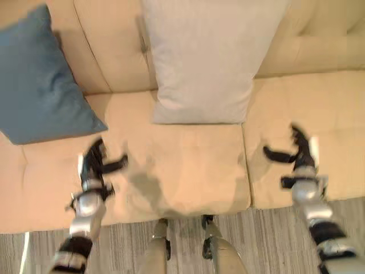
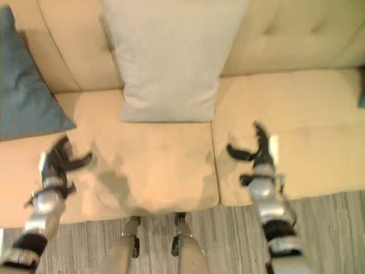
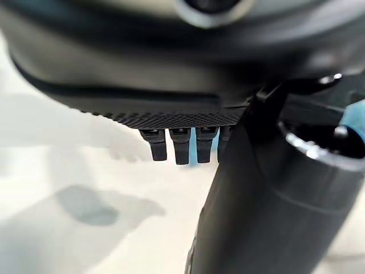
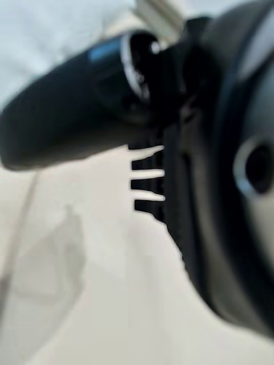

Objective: Pick up all the scattered cushions and arrange them neatly on the sofa.

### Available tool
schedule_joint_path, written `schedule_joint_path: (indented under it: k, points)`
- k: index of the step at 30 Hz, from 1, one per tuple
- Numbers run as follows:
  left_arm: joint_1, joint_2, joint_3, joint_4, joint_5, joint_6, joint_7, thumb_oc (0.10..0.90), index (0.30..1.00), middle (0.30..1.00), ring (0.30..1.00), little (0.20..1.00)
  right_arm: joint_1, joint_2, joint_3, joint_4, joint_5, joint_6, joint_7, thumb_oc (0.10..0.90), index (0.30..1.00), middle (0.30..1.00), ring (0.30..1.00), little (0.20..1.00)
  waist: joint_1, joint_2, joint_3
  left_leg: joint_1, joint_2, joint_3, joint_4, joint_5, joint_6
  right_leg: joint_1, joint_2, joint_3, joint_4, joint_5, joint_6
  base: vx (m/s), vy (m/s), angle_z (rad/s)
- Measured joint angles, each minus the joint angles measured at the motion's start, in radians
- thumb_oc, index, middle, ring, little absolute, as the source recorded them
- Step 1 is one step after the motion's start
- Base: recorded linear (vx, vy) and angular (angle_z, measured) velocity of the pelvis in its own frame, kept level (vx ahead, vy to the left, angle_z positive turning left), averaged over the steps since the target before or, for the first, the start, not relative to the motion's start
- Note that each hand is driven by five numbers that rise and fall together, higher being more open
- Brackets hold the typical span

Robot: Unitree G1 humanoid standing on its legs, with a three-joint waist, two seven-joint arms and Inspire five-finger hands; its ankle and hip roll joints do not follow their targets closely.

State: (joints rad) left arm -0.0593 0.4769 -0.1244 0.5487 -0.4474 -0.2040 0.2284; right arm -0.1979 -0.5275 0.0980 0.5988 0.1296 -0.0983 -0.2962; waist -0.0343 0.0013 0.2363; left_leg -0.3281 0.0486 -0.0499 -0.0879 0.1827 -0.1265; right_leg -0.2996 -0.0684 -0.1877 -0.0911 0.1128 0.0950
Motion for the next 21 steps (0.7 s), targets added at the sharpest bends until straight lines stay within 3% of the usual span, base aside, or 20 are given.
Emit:
schedule_joint_path:
  k: [1,2,5,7,9,13,21]
  points:
    - [0.041,-0.001,0.001,-0.006,0.039,0.001,-0.007,0.8,0.9,0.9,0.9,0.9,0.032,0.027,-0.023,0.004,-0.012,-0.004,0.012,0.8,0.9,0.9,0.9,0.9,0.0,0.008,-0.005,0.01,0.007,0.006,0.0,-0.018,-0.005,0.009,0.01,0.0,0.0,0.0,0.0,0.03,0.033,-0.17]
    - [0.1,-0.011,0.005,-0.012,0.088,0.009,-0.026,0.8,0.9,0.9,0.9,0.9,0.109,0.084,-0.069,-0.004,-0.02,-0.005,0.017,0.8,0.9,0.9,0.9,0.9,-0.005,0.011,-0.015,0.036,0.015,0.012,0.0,-0.035,0.018,0.033,0.022,0.0,0.0,-0.001,-0.002,0.01,0.019,-0.11]
    - [0.121,-0.064,0.016,0.042,0.11,0.027,-0.035,0.8,0.9,0.9,0.9,0.9,0.186,0.089,-0.065,0.024,-0.034,0.012,0.054,0.8,0.9,0.9,0.9,0.9,-0.006,0.015,-0.019,0.07,0.021,0.013,-0.001,-0.042,0.019,0.068,0.022,0.001,0.0,-0.001,-0.002,0.0,0.005,-0.02]
    - [0.139,-0.122,0.026,0.097,0.152,0.036,-0.049,0.8,0.9,0.9,0.9,0.9,0.227,0.147,-0.104,0.059,-0.034,0.01,0.059,0.8,0.9,0.9,0.9,0.9,-0.01,0.015,-0.024,0.13,0.021,0.018,-0.001,-0.054,0.032,0.125,0.022,0.003,-0.001,-0.001,-0.003,-0.03,0.028,-0.06]
    - [0.166,-0.165,0.009,0.167,0.2,0.047,-0.074,0.8,0.9,0.9,0.9,0.9,0.257,0.162,-0.074,0.138,-0.035,0.011,0.086,0.8,0.9,0.9,0.9,0.9,-0.01,0.018,-0.088,0.158,0.021,0.029,-0.005,-0.067,0.042,0.151,0.022,0.006,-0.001,-0.009,-0.012,-0.04,0.016,-0.07]
    - [0.175,-0.201,0.003,0.334,0.269,0.057,-0.087,0.8,0.9,0.9,0.9,0.9,0.257,0.175,-0.016,0.31,-0.047,0.002,0.104,0.8,0.9,0.9,0.9,0.9,-0.008,0.022,-0.156,0.207,0.024,0.034,-0.003,-0.075,0.047,0.199,0.024,0.007,-0.005,-0.017,-0.019,-0.02,0.004,-0.01]
    - [0.182,-0.228,0.019,0.614,0.332,0.103,-0.093,0.8,0.9,0.9,0.9,0.9,0.246,0.208,0.01,0.572,-0.076,0.022,0.125,0.8,0.9,0.9,0.9,0.9,-0.005,0.026,-0.191,0.311,0.027,0.036,-0.002,-0.093,0.064,0.303,0.028,0.01,-0.007,-0.037,-0.028,-0.01,-0.029,0.0]
